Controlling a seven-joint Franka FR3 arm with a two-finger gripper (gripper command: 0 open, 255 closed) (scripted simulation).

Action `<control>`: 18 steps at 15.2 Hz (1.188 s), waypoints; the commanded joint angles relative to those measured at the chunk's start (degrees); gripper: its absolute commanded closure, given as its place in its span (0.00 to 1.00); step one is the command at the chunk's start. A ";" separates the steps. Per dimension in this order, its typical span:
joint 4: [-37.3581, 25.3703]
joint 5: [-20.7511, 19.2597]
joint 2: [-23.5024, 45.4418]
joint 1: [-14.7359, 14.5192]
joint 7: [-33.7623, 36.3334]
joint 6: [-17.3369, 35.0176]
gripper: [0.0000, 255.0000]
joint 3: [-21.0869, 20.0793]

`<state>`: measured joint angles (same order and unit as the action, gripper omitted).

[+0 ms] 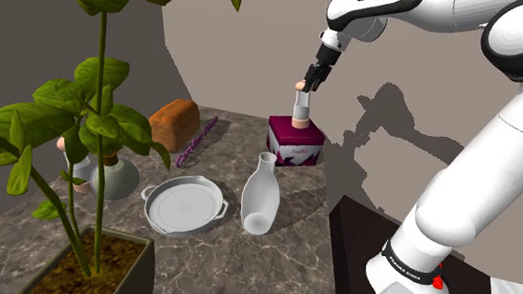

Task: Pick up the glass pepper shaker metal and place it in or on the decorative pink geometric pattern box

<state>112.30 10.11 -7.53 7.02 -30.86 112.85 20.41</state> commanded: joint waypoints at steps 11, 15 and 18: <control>-5.85 -0.80 -1.21 0.44 0.53 -7.00 0.00 0.43; -5.85 -0.80 -1.21 0.44 0.53 -7.00 0.00 0.42; -5.85 -0.80 -1.21 0.44 0.53 -7.00 0.00 0.42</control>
<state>106.45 9.31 -8.72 7.46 -30.35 105.87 20.84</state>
